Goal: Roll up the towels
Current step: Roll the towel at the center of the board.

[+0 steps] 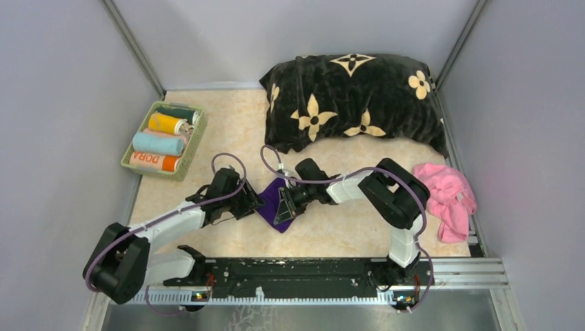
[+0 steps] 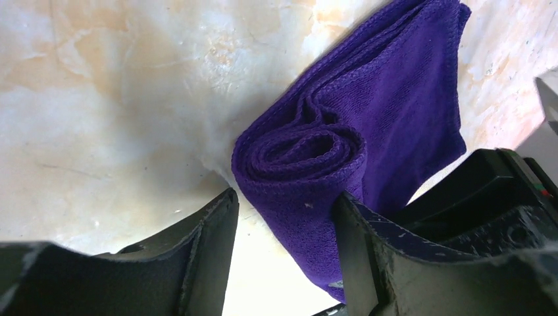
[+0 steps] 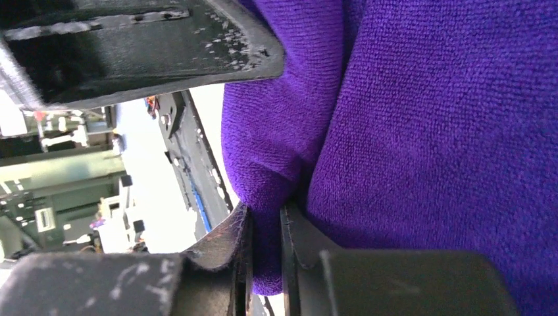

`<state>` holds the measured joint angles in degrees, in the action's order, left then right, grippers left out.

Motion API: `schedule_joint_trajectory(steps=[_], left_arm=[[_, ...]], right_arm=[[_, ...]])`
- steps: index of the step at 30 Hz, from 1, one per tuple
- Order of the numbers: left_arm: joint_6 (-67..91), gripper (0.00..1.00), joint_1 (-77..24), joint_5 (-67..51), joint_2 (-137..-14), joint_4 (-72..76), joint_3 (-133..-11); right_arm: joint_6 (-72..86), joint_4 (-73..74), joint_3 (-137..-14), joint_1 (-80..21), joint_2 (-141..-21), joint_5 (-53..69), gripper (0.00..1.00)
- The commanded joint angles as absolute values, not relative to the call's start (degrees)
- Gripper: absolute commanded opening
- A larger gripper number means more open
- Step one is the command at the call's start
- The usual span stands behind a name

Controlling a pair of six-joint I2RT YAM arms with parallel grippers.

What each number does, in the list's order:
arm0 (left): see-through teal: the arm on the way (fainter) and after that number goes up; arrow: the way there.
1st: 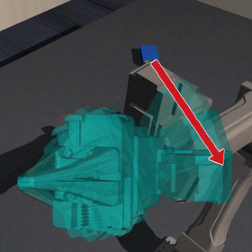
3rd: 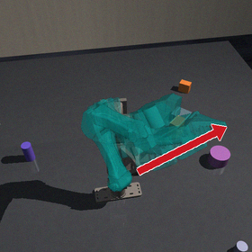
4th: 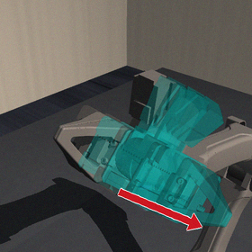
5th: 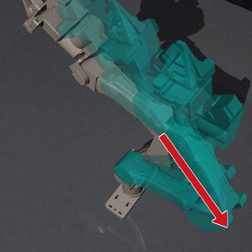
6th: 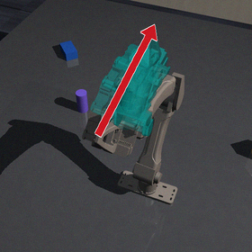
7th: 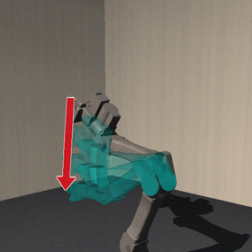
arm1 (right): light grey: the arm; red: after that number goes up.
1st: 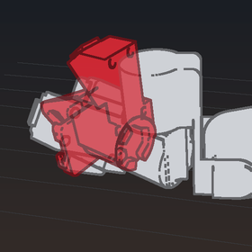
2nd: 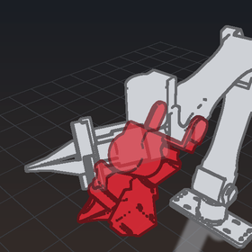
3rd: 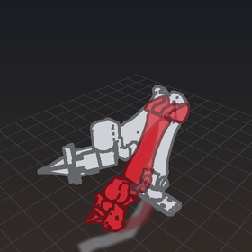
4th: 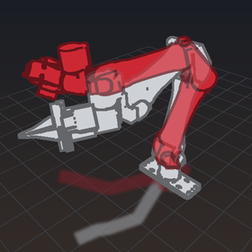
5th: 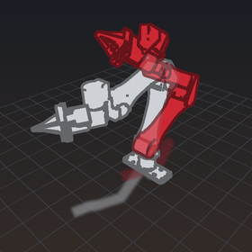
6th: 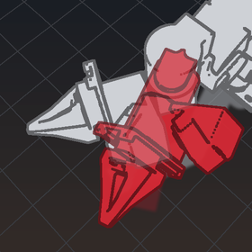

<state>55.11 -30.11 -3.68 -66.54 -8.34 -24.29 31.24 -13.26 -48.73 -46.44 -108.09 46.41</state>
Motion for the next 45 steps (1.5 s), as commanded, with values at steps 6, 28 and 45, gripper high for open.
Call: schedule_joint_trajectory(steps=[6,28,45], left_arm=[[53.7,0.60,-30.1,-2.4,-70.6,-9.2,-23.3],[53.9,0.60,-30.1,-2.7,-72.5,-9.9,-24.0],[53.4,0.62,-30.0,-2.2,-72.5,-10.5,-23.8]], right_arm=[[21.5,2.1,-47.9,-48.6,-90.9,23.6,0.35],[3.9,11.1,-58.9,-78.6,-92.0,-31.4,0.54],[1.8,11.3,-56.2,-78.2,-106.3,-30.1,0.45]])
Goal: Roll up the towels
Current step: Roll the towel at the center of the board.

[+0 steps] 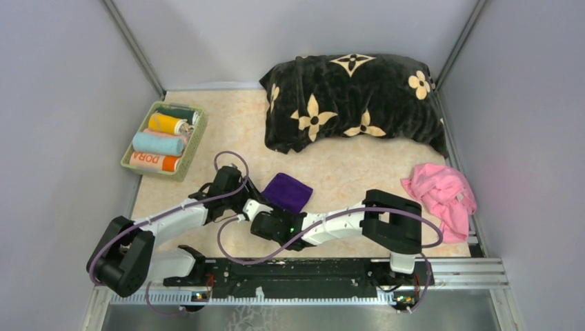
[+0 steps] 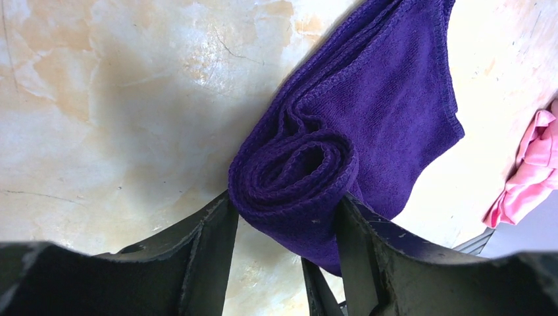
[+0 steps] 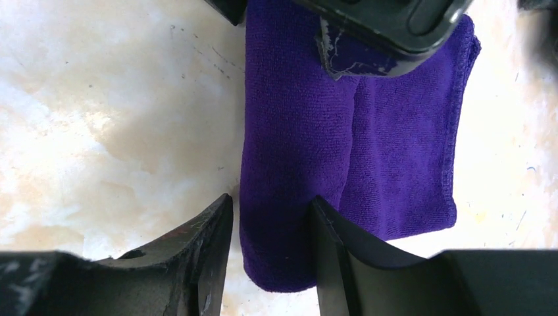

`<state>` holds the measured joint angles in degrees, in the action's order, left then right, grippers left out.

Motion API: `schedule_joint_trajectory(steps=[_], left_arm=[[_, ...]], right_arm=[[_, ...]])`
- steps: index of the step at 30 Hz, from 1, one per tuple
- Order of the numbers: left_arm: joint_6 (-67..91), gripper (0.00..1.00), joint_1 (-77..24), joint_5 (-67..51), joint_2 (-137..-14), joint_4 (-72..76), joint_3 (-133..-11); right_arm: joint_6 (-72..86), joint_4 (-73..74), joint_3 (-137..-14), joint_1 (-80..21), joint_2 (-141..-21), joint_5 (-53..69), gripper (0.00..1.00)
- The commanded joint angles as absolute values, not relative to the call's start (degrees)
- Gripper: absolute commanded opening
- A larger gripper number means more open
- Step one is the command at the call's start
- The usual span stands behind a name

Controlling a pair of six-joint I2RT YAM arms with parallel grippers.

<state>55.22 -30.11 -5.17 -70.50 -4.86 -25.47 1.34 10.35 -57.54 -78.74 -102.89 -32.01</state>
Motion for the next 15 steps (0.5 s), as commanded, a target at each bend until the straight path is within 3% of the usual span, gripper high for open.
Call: schedule_joint_trajectory(steps=[1,6,12,15], left_arm=[[53.3,0.62,-30.0,-2.1,-72.4,-10.5,-23.8],[53.0,0.64,-28.9,-2.2,-71.8,-10.6,-23.3],[52.1,0.69,-27.2,-4.7,-68.5,-11.2,-23.8],[51.9,0.72,-26.5,-5.4,-63.9,-13.0,-24.4]], right_arm=[[1.8,11.1,-55.9,-77.7,-106.4,-29.8,0.45],[1.4,10.6,-54.6,-75.0,-106.2,-25.7,0.36],[1.4,11.0,-54.4,-72.3,-102.3,-11.1,0.08],[3.0,10.1,-54.3,-70.0,-99.5,0.9,0.00]])
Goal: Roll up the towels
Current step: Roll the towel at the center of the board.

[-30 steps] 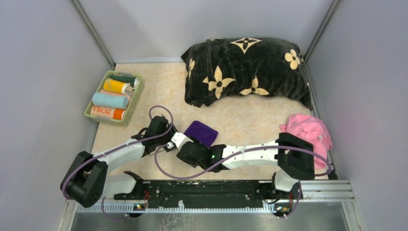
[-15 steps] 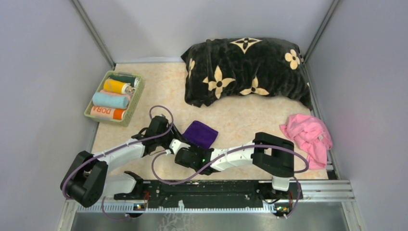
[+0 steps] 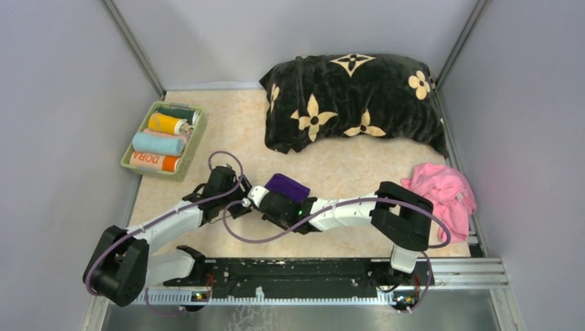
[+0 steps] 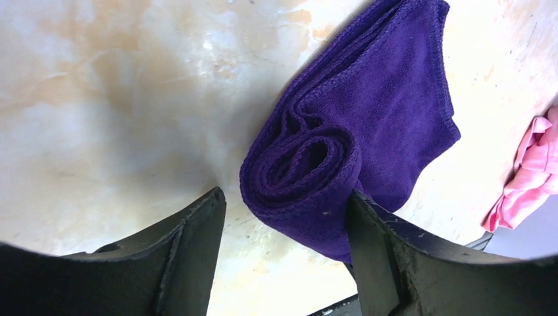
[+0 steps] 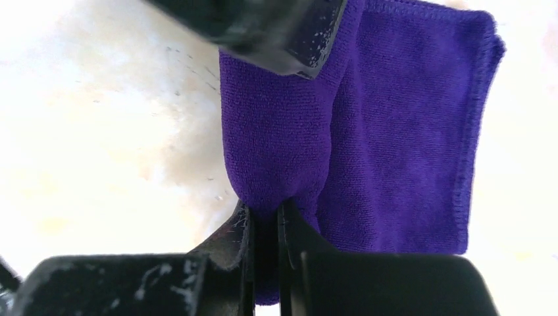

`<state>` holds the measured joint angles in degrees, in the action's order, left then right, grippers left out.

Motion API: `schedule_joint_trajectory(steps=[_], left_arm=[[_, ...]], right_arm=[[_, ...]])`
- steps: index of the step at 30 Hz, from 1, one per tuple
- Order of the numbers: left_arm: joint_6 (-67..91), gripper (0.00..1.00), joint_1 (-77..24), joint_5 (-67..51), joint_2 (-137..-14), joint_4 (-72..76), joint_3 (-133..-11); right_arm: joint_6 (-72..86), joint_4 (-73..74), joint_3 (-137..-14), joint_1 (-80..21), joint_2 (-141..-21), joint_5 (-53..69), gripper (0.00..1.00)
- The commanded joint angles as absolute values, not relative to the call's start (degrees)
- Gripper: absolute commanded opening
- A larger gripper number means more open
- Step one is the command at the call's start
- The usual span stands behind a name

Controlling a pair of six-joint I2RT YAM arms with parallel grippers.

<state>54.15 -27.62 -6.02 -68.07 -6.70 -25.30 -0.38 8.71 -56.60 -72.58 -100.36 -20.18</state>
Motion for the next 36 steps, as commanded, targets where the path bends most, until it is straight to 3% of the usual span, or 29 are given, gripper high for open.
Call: schedule_joint_trajectory(steps=[1,9,16,28,31,36], left_arm=[[51.9,0.73,-26.3,-5.3,-61.8,-13.9,-24.6],[54.5,0.76,-25.8,-3.9,-46.5,-22.6,-23.3],[57.4,0.75,-25.8,-8.4,-42.3,-20.4,-17.7],[55.4,0.72,-25.8,-4.8,-54.9,-13.6,-18.3],[55.3,0.63,-25.8,-3.5,-59.5,-14.9,-18.9],[55.3,0.61,-25.8,-4.2,-63.5,-13.2,-17.5]], right_arm=[[3.7,9.7,-54.4,-68.9,-98.6,4.4,0.00],[13.4,2.9,-54.3,-59.4,-99.2,31.2,0.00],[19.9,-2.5,-54.6,-52.0,-105.9,46.0,0.00],[22.0,-2.4,-56.1,-49.7,-112.9,46.9,0.01],[21.1,-0.8,-55.8,-49.7,-110.5,42.7,0.09],[18.9,1.6,-54.1,-50.2,-102.6,32.2,0.29]])
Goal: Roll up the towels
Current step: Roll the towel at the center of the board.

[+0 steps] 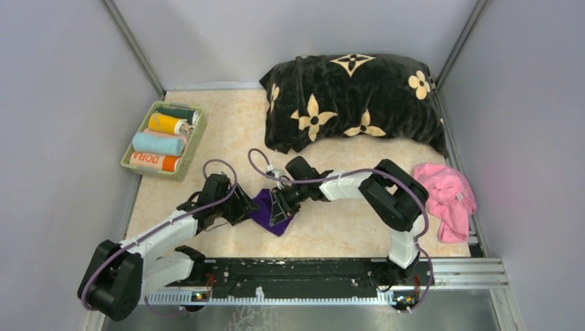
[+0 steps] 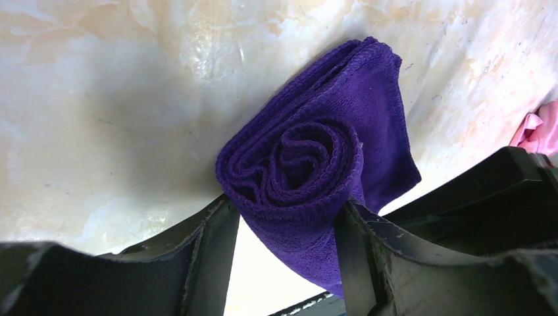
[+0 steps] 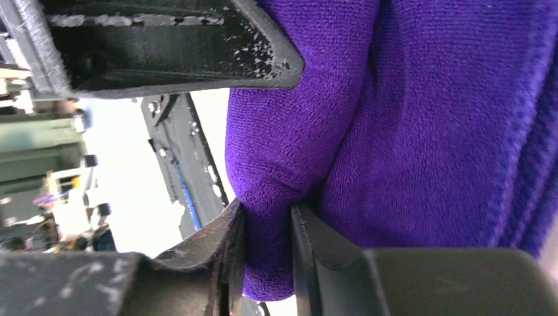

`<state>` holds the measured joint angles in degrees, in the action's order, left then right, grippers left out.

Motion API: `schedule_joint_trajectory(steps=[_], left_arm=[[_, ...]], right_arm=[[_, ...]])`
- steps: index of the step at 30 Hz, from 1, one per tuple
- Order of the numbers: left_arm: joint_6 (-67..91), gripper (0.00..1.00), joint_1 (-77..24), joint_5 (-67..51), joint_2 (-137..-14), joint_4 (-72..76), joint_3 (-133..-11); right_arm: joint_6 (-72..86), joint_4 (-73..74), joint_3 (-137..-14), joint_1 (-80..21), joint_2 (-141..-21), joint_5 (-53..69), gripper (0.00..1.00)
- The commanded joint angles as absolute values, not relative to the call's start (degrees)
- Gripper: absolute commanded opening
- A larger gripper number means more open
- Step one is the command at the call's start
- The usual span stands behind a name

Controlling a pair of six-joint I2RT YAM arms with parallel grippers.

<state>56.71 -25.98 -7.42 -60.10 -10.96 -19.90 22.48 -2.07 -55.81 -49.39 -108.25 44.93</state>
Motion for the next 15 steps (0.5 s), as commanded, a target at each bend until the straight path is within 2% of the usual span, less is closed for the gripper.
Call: schedule_joint_trajectory(steps=[1,9,15], left_arm=[[55.4,0.60,-25.8,-4.2,-63.7,-13.1,-17.3],[55.1,0.61,-25.8,-2.6,-63.4,-15.1,-17.4],[55.1,0.61,-25.8,-2.6,-63.3,-15.4,-17.4]], right_arm=[[18.2,2.6,-53.7,-50.7,-100.7,29.3,0.33],[10.2,10.9,-55.2,-60.1,-87.9,0.8,0.51],[3.5,11.8,-57.2,-70.9,-87.0,-15.5,0.54]])
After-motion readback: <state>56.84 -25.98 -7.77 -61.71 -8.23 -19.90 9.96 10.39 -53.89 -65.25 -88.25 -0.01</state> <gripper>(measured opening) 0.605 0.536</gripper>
